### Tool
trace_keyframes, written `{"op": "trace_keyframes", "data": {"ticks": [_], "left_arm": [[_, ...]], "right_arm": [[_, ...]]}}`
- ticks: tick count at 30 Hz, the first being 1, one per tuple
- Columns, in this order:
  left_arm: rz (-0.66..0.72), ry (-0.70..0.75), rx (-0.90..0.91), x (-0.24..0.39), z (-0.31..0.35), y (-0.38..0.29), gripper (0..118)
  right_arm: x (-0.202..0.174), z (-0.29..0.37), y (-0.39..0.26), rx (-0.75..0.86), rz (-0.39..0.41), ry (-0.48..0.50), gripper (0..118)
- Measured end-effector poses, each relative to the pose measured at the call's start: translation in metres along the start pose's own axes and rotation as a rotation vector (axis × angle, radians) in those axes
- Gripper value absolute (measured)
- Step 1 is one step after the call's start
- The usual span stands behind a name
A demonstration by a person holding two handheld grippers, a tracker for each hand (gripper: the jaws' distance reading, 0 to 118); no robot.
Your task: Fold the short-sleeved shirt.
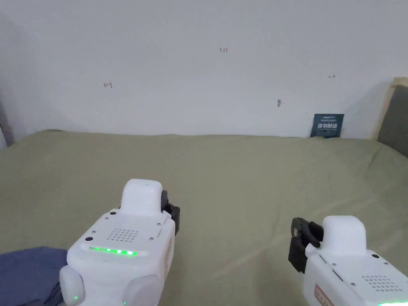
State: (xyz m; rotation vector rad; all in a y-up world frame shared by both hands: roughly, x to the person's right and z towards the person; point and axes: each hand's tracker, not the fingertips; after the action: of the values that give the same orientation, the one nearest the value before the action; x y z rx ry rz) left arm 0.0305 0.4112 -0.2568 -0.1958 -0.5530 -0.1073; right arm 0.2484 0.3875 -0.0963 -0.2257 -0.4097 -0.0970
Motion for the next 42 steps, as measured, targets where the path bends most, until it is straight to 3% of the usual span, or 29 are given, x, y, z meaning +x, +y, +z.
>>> {"op": "trace_keyframes", "data": {"ticks": [16, 19, 20, 21, 23, 24, 28, 30, 33, 36, 42], "left_arm": [[0.022, 0.035, 0.046, -0.006, 0.014, 0.010, 6], [0.022, 0.055, 0.055, -0.008, 0.014, 0.011, 7], [0.021, 0.059, 0.059, -0.009, 0.014, 0.012, 11], [0.019, 0.063, 0.059, -0.010, 0.014, 0.012, 37], [0.022, 0.083, 0.049, -0.012, 0.012, 0.014, 113], [0.035, 0.077, 0.032, -0.014, 0.008, 0.014, 118], [0.019, 0.060, 0.048, -0.025, 0.041, 0.060, 118], [0.018, 0.062, 0.032, -0.020, 0.009, 0.019, 118], [0.045, 0.099, -0.010, -0.021, 0.005, 0.020, 118], [0.094, 0.020, -0.011, -0.025, 0.004, 0.022, 118], [0.086, 0.016, -0.035, -0.025, 0.016, 0.030, 118]], "right_arm": [[-0.001, 0.005, 0.010, 0.048, 0.013, -0.037, 2], [-0.001, 0.005, 0.010, 0.055, 0.017, -0.054, 7], [-0.001, 0.004, 0.010, 0.058, 0.015, -0.062, 15], [-0.001, 0.004, 0.010, 0.065, 0.018, -0.073, 46], [-0.001, 0.001, 0.011, 0.071, 0.028, -0.084, 107], [-0.001, -0.001, 0.012, 0.065, 0.031, -0.082, 117], [-0.001, 0.002, 0.014, 0.104, 0.053, -0.067, 117], [-0.003, 0.001, 0.017, 0.093, 0.064, -0.071, 117], [-0.002, 0.002, 0.020, 0.088, 0.064, -0.060, 117], [-0.001, 0.000, 0.022, 0.084, 0.066, -0.058, 117], [0.003, -0.003, 0.028, 0.075, 0.035, -0.048, 117]]}}
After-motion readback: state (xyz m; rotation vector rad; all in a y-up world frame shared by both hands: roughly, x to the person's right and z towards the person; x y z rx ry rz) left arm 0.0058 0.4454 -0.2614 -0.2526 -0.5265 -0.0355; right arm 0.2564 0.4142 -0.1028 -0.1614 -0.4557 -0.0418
